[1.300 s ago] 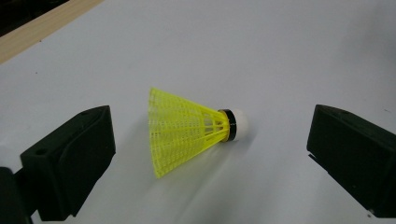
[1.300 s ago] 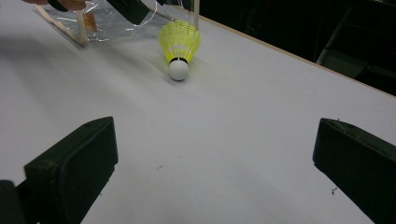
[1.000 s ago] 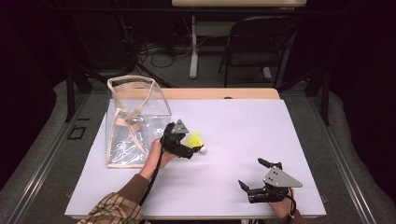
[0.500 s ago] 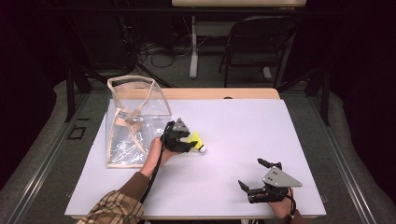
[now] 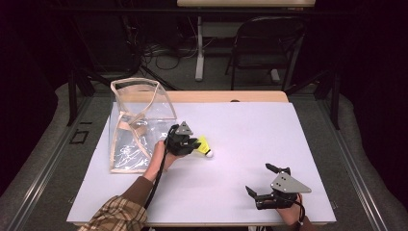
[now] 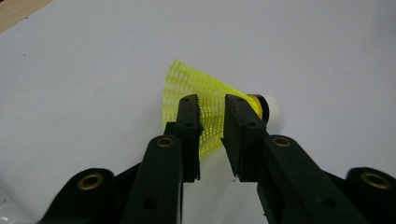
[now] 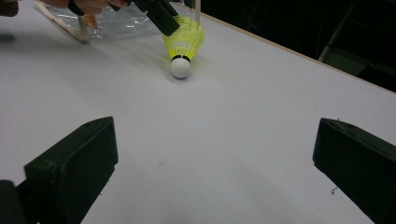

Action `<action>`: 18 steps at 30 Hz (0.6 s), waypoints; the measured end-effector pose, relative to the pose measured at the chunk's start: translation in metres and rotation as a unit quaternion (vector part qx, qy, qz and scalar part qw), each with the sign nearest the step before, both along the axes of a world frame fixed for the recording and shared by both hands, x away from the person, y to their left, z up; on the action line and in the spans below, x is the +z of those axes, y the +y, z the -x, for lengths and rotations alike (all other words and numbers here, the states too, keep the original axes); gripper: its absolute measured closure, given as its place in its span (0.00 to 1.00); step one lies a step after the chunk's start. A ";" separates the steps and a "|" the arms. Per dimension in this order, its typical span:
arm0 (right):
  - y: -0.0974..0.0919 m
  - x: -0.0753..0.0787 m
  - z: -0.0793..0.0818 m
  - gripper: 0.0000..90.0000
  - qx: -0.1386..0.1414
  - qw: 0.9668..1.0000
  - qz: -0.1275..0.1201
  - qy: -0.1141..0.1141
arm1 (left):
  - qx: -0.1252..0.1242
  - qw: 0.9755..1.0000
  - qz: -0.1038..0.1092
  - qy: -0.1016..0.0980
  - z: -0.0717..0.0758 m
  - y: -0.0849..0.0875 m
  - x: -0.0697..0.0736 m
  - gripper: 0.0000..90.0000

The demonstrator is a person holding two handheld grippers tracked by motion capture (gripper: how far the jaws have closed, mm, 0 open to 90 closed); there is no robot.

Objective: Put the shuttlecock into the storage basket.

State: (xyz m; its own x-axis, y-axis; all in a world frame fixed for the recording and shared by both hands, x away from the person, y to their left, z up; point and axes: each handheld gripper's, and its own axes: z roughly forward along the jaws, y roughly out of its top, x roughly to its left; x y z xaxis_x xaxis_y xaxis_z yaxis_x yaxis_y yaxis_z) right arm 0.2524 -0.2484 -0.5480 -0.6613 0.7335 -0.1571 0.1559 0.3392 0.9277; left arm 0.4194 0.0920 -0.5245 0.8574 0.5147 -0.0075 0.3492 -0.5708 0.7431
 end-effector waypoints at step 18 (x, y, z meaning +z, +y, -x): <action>0.000 0.000 0.001 0.00 -0.002 1.000 0.001 0.000 | -0.064 0.997 -0.008 -0.032 0.021 -0.010 0.018 1.00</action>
State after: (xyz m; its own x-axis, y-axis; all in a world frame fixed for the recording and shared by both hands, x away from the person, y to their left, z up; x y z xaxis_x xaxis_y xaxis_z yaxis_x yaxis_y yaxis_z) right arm 0.2517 -0.2487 -0.5475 -0.6586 0.7357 -0.1583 0.1567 0.3398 0.9273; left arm 0.3984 0.0819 -0.5063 0.9148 0.4000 0.0567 0.2247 -0.6204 0.7514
